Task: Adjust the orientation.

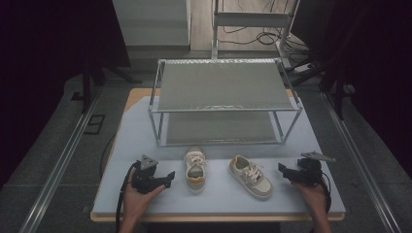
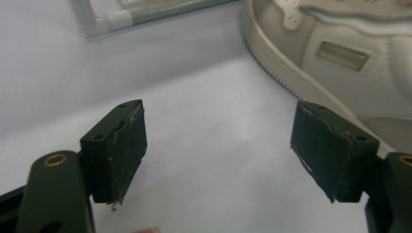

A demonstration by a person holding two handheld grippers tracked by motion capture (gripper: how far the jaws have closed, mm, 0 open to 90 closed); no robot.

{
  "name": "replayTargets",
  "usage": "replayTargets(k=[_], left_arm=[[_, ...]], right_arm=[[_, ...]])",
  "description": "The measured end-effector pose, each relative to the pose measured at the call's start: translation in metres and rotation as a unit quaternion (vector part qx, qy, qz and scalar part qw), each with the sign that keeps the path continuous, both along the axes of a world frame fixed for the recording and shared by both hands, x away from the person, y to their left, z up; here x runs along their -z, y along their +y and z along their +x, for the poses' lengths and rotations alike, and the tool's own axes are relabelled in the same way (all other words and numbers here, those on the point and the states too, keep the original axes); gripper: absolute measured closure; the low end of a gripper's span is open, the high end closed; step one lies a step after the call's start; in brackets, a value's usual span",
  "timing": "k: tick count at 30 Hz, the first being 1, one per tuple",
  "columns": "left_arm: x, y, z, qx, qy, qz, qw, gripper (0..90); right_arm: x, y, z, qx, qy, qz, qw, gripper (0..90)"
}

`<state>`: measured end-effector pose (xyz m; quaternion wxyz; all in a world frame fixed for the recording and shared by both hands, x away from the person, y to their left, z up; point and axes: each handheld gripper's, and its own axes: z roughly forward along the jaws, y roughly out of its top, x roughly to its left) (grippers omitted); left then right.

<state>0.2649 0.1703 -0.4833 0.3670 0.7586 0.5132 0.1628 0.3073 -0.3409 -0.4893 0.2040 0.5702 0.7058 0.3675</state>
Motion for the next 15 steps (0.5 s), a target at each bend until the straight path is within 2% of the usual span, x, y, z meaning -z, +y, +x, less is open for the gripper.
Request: replayTargets(k=[1, 2, 3, 4, 5, 6, 7, 8, 10, 12, 13, 14, 15], left_arm=[[0.000, 0.000, 0.000, 0.000, 0.000, 0.000, 1.0000, 21.7], [-0.001, 0.000, -0.002, -0.002, 0.001, -0.005, 1.0000, 24.0], [-0.001, 0.000, -0.002, -0.002, 0.001, -0.005, 1.0000, 26.2], [-0.001, 0.001, -0.005, -0.002, -0.004, -0.013, 0.9999, 26.4], [-0.001, 0.001, -0.005, -0.002, -0.004, -0.013, 0.9999, 26.5], [-0.003, 0.003, -0.006, 0.000, 0.000, -0.023, 0.9997, 26.5], [-0.003, 0.003, -0.006, 0.000, 0.000, -0.023, 0.9997, 26.5], [-0.005, 0.004, -0.008, 0.005, 0.002, -0.024, 0.9997, 27.1], [-0.006, 0.005, -0.010, 0.006, -0.001, -0.024, 0.9997, 29.4], [-0.009, 0.006, -0.012, 0.011, -0.005, -0.029, 0.9995, 30.2], [-0.011, 0.006, -0.014, 0.014, -0.007, -0.032, 0.9994, 30.2], [-0.014, 0.006, -0.016, 0.014, -0.012, -0.031, 0.9993, 31.5], [-0.014, 0.006, -0.016, 0.014, -0.012, -0.031, 0.9993, 31.7]], right_arm=[[0.000, 0.000, 0.000, 0.000, 0.000, 0.000, 1.0000, 17.4], [-0.006, 0.000, -0.007, -0.004, -0.022, 0.010, 0.9997, 22.2], [-0.006, 0.000, -0.007, -0.004, -0.022, 0.010, 0.9997, 22.2], [-0.013, 0.001, -0.013, -0.022, -0.037, 0.020, 0.9989, 25.4], [-0.013, 0.001, -0.013, -0.022, -0.037, 0.020, 0.9989, 25.4], [-0.021, 0.005, -0.019, -0.035, -0.051, 0.026, 0.9978, 29.6], [-0.021, 0.005, -0.019, -0.035, -0.051, 0.026, 0.9978, 29.6], [-0.027, 0.011, -0.025, -0.057, -0.065, 0.027, 0.9959, 35.5], [-0.034, 0.017, -0.031, -0.074, -0.078, 0.027, 0.9939, 40.4], [-0.042, 0.023, -0.037, -0.092, -0.084, 0.032, 0.9917, 44.3], [-0.042, 0.023, -0.037, -0.092, -0.084, 0.032, 0.9917, 44.3], [-0.049, 0.030, -0.041, -0.107, -0.089, 0.040, 0.9894, 50.6], [-0.049, 0.030, -0.041, -0.107, -0.089, 0.040, 0.9894, 50.6]])
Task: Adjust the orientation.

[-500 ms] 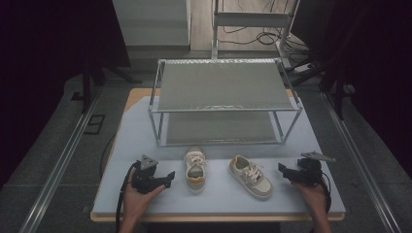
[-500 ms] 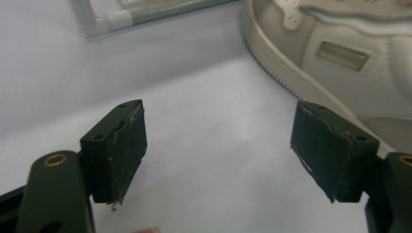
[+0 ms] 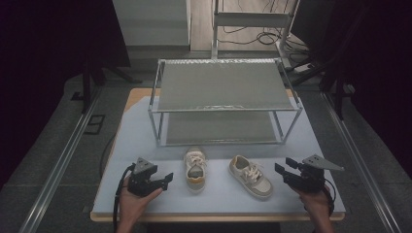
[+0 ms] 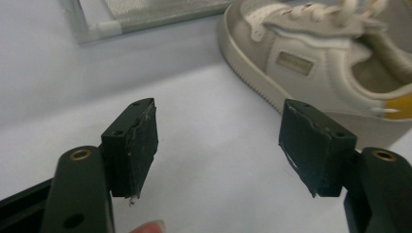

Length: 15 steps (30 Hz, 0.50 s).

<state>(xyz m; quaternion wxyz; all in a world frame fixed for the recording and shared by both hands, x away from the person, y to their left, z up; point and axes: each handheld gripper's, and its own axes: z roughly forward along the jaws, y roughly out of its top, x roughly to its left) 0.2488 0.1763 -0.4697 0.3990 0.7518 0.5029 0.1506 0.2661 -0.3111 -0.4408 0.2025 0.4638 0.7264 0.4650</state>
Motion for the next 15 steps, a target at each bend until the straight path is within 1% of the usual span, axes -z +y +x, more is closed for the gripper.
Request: replayTargets(k=[1, 3, 4, 6, 7, 8, 9, 10, 12, 13, 14, 15], left_arm=[[-0.001, 0.000, -0.001, 0.000, -0.002, 0.001, 1.0000, 31.7], [-0.002, 0.000, -0.002, 0.000, -0.004, 0.001, 1.0000, 32.3], [-0.002, 0.000, -0.002, -0.001, -0.004, 0.002, 1.0000, 32.8], [-0.001, -0.001, -0.002, -0.002, -0.001, 0.003, 1.0000, 33.3], [0.000, -0.001, -0.002, -0.002, 0.003, 0.003, 1.0000, 33.9], [0.000, -0.001, -0.002, -0.002, 0.003, 0.003, 1.0000, 34.2], [0.000, -0.002, -0.002, 0.004, 0.008, 0.002, 1.0000, 34.2], [0.000, -0.002, -0.002, 0.004, 0.008, 0.002, 1.0000, 34.4], [0.000, -0.003, -0.002, 0.009, 0.011, 0.002, 0.9999, 34.7], [0.000, -0.004, -0.002, 0.010, 0.013, 0.001, 0.9999, 34.8], [0.000, -0.004, -0.002, 0.010, 0.013, 0.001, 0.9999, 34.9], [0.000, -0.004, -0.002, 0.009, 0.014, 0.000, 0.9999, 34.9]], right_arm=[[-0.003, 0.004, -0.002, -0.014, -0.005, 0.002, 0.9999, 52.9], [-0.009, 0.012, -0.007, -0.034, -0.013, 0.002, 0.9994, 58.9], [-0.011, 0.017, -0.010, -0.046, -0.014, 0.003, 0.9989, 60.9], [-0.014, 0.026, -0.013, -0.066, -0.017, 0.004, 0.9977, 65.5], [-0.015, 0.038, -0.016, -0.087, -0.015, -0.001, 0.9961, 70.3], [-0.015, 0.038, -0.016, -0.087, -0.015, -0.001, 0.9961, 70.3], [-0.013, 0.051, -0.018, -0.109, -0.011, -0.003, 0.9939, 75.9], [-0.013, 0.051, -0.018, -0.109, -0.011, -0.003, 0.9939, 75.9], [-0.011, 0.062, -0.019, -0.128, -0.009, -0.006, 0.9918, 80.4], [-0.009, 0.073, -0.020, -0.145, -0.008, -0.010, 0.9894, 83.6], [-0.009, 0.073, -0.020, -0.145, -0.008, -0.010, 0.9894, 83.6], [-0.008, 0.083, -0.021, -0.163, -0.004, -0.006, 0.9865, 85.3]])
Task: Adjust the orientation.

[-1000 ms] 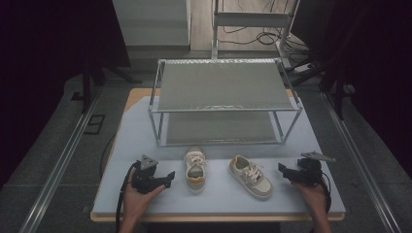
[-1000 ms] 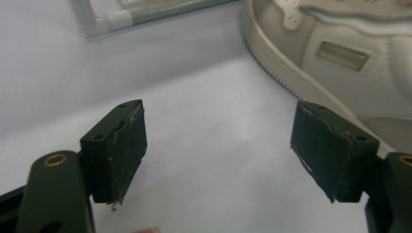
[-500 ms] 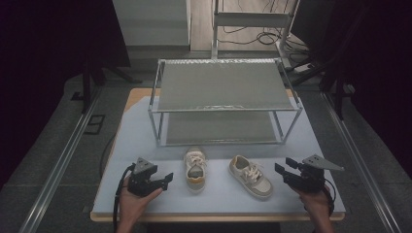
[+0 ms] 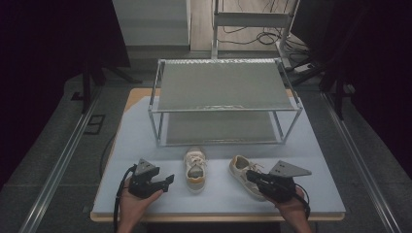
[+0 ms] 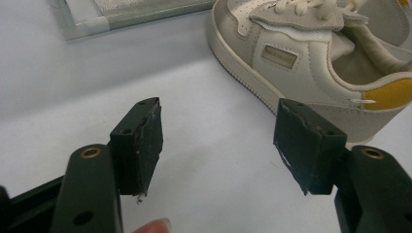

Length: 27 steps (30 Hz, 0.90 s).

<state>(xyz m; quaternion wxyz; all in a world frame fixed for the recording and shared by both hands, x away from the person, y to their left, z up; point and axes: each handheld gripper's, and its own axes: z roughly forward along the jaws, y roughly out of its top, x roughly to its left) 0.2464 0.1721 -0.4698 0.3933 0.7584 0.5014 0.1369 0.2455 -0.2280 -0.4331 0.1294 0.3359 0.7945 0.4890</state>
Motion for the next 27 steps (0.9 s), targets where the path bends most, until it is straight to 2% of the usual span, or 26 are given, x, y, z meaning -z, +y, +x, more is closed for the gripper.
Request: replayTargets(k=[1, 2, 5, 6, 7, 10, 11, 12, 13, 14, 19, 27], left_arm=[[0.000, 0.000, 0.000, 0.000, 0.000, 0.000, 1.0000, 34.9], [0.000, 0.000, 0.000, 0.000, 0.001, -0.001, 1.0000, 34.9], [-0.001, 0.000, -0.001, 0.002, 0.002, -0.005, 1.0000, 35.0], [-0.002, -0.001, -0.001, 0.005, 0.003, -0.003, 1.0000, 35.0], [-0.002, -0.001, -0.001, 0.005, 0.003, -0.003, 1.0000, 35.0], [-0.004, -0.002, -0.002, 0.009, 0.002, -0.006, 0.9999, 35.0], [-0.004, -0.002, -0.002, 0.009, 0.002, -0.006, 0.9999, 35.1], [-0.004, -0.001, -0.002, 0.009, 0.002, -0.007, 0.9999, 35.1], [-0.004, -0.001, -0.003, 0.010, 0.003, -0.009, 0.9999, 35.1], [-0.004, 0.001, -0.003, 0.008, 0.003, -0.010, 0.9999, 35.1], [-0.005, 0.004, -0.004, 0.005, 0.002, -0.011, 0.9999, 35.1], [-0.005, 0.009, -0.004, 0.000, 0.003, -0.013, 0.9999, 35.1]], right_arm=[[0.000, 0.000, 0.000, 0.000, 0.000, 0.000, 1.0000, 85.3], [0.000, 0.010, -0.001, -0.024, 0.003, 0.002, 0.9997, 85.8], [0.000, 0.020, -0.001, -0.032, 0.001, -0.002, 0.9995, 86.3], [0.001, 0.031, -0.001, -0.040, 0.000, -0.004, 0.9992, 86.4], [0.001, 0.031, -0.001, -0.040, 0.000, -0.004, 0.9992, 86.4], [0.006, 0.053, 0.003, -0.053, 0.005, -0.013, 0.9985, 86.5], [0.006, 0.053, 0.003, -0.053, 0.005, -0.013, 0.9985, 86.5], [0.009, 0.064, 0.004, -0.058, 0.006, -0.024, 0.9980, 86.6], [0.009, 0.064, 0.004, -0.058, 0.006, -0.024, 0.9980, 86.6], [0.015, 0.075, 0.005, -0.059, 0.007, -0.037, 0.9976, 86.7], [0.029, 0.099, 0.009, -0.064, 0.017, -0.065, 0.9957, 86.8], [0.044, 0.119, 0.014, -0.052, 0.014, -0.100, 0.9935, 87.0]])
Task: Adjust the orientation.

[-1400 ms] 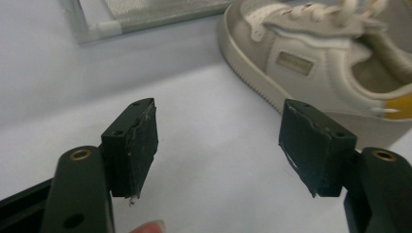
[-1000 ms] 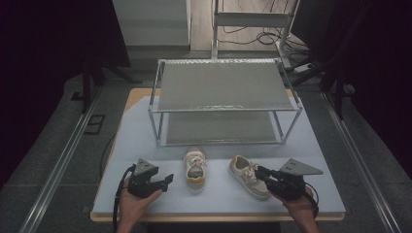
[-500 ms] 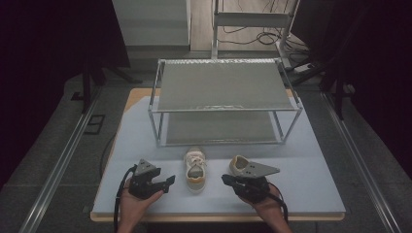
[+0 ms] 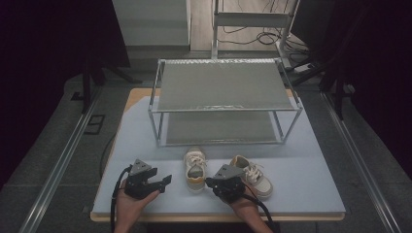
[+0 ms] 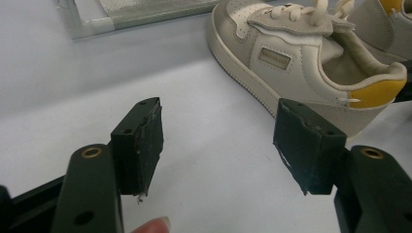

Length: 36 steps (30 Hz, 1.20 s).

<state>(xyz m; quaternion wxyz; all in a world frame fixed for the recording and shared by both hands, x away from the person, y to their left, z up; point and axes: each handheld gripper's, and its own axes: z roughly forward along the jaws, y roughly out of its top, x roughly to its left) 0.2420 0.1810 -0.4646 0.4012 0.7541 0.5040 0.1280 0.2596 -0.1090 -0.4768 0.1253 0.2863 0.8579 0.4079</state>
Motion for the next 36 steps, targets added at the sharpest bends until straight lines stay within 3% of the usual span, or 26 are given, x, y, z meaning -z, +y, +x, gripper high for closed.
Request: replayTargets(k=[8, 15, 20, 26, 29, 30, 31, 32, 33, 34, 35, 36], left_arm=[[0.002, 0.000, 0.000, 0.002, 0.003, 0.000, 1.0000, 35.1], [0.002, 0.007, -0.001, -0.005, 0.004, -0.003, 1.0000, 35.1], [0.002, 0.010, -0.001, -0.007, 0.003, -0.006, 1.0000, 35.0], [0.001, 0.013, -0.002, -0.010, 0.003, -0.007, 0.9999, 35.0], [0.000, 0.014, -0.002, -0.010, 0.001, -0.009, 0.9999, 34.9], [0.000, 0.014, -0.002, -0.010, 0.001, -0.009, 0.9999, 34.8], [-0.001, 0.014, -0.002, -0.009, 0.000, -0.011, 0.9999, 34.8], [-0.001, 0.014, -0.002, -0.009, 0.000, -0.011, 0.9999, 34.8], [-0.002, 0.014, -0.002, -0.010, -0.002, -0.012, 0.9999, 34.8], [-0.002, 0.014, -0.002, -0.010, -0.002, -0.012, 0.9999, 34.8], [-0.002, 0.015, -0.002, -0.010, -0.002, -0.013, 0.9999, 34.8], [-0.002, 0.015, -0.002, -0.010, -0.002, -0.013, 0.9999, 34.8]], right_arm=[[0.005, 0.009, 0.001, -0.020, 0.015, 0.023, 0.9994, 88.3], [0.006, 0.031, 0.003, -0.047, 0.017, 0.026, 0.9984, 87.5], [0.008, 0.032, 0.002, -0.050, 0.019, 0.021, 0.9983, 87.0], [-0.004, 0.011, -0.003, -0.033, 0.008, 0.041, 0.9986, 86.6], [-0.005, -0.014, -0.007, -0.008, 0.010, 0.055, 0.9984, 86.2], [-0.005, -0.014, -0.007, -0.008, 0.010, 0.055, 0.9984, 86.2], [-0.007, -0.028, -0.011, 0.003, 0.011, 0.061, 0.9981, 86.1], [-0.007, -0.028, -0.011, 0.003, 0.011, 0.061, 0.9981, 86.1], [-0.008, -0.043, -0.016, 0.014, 0.009, 0.061, 0.9980, 86.1], [-0.008, -0.043, -0.016, 0.014, 0.009, 0.061, 0.9980, 86.1], [-0.007, -0.059, -0.022, 0.029, 0.006, 0.060, 0.9977, 86.1], [-0.007, -0.059, -0.022, 0.029, 0.006, 0.060, 0.9977, 86.1]])
